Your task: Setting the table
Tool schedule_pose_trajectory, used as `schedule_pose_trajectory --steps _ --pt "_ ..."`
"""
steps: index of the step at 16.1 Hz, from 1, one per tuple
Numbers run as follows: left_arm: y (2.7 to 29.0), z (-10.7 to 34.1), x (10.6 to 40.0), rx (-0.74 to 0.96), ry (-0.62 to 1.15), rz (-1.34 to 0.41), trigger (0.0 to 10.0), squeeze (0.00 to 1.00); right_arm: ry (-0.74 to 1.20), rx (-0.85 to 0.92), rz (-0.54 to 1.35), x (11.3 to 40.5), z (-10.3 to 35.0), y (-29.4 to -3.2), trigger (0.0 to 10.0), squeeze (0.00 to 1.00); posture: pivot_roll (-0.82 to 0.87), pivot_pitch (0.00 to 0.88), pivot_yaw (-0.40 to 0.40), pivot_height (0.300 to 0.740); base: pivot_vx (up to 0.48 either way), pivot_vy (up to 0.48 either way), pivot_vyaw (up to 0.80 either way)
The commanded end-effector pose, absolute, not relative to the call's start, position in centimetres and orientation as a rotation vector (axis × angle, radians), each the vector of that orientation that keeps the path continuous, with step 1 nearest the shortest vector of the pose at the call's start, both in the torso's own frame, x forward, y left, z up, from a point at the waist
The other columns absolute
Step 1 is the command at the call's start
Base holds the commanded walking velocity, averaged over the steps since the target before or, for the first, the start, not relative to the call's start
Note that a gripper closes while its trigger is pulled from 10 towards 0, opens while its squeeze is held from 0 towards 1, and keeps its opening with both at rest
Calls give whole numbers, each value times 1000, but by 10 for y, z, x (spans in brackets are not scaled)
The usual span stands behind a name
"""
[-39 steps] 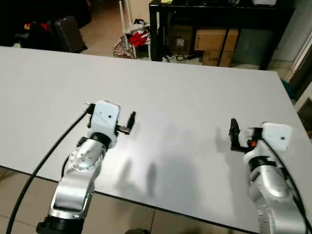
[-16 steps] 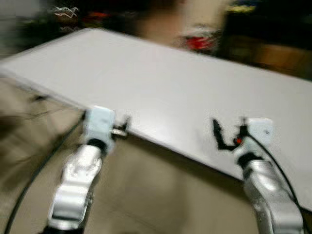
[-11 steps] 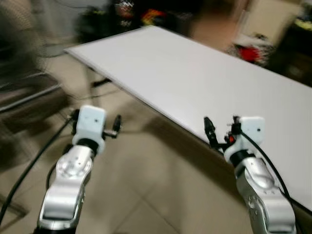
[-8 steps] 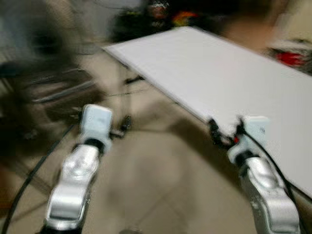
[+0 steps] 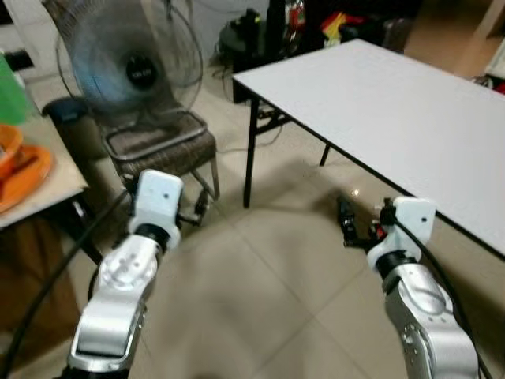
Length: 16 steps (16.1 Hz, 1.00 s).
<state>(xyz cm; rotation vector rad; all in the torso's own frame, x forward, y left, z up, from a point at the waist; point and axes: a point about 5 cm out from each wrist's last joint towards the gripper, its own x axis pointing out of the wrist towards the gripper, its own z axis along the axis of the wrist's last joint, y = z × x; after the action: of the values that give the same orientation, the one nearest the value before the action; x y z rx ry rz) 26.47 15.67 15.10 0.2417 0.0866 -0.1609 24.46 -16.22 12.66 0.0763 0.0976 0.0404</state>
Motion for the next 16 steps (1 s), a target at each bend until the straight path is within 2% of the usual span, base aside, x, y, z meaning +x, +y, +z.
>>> schedule_pose_trajectory --steps 1,16 --pt "163 153 263 259 91 -145 10000 0 90 95 62 246 129 -158 10000 0 92 0 -13 740 0 341 0" --pt "168 163 270 268 59 -114 10000 0 96 146 86 252 127 -153 10000 0 111 0 -25 740 0 341 0"
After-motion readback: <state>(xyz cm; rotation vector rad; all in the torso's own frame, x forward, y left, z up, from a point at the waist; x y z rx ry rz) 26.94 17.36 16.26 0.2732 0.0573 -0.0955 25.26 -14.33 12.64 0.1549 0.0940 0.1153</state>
